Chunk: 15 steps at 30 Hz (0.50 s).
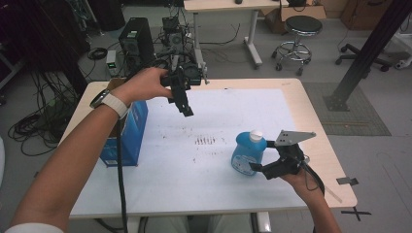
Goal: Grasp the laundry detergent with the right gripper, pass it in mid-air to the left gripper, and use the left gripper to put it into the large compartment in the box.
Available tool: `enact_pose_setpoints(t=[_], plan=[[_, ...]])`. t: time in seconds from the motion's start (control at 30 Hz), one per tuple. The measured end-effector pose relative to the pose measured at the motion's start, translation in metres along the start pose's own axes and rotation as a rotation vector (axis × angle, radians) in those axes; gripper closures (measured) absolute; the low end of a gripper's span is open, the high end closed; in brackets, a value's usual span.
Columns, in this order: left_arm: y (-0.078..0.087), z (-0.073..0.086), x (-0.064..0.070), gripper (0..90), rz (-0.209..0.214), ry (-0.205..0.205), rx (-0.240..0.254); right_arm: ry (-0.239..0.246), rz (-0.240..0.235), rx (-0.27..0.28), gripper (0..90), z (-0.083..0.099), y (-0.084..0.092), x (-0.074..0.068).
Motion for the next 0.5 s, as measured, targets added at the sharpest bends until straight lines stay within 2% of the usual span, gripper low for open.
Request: enact_pose_setpoints(t=[0.5], plan=[[-0.001, 0.0, 0.0, 5.3, -0.001, 0.004, 0.004, -0.017, -0.006, 0.051, 7.7, 0.001, -0.013, 0.002]])
Point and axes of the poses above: each handheld gripper's, and its own axes: y roughly backward along the jaws, z roughly out of its underside, x roughly to its right, the point moved 4 cm from there along -y, roughly forward along the jaws, and after that the axes turned 15 degrees about -y, right-handed, at the moved point
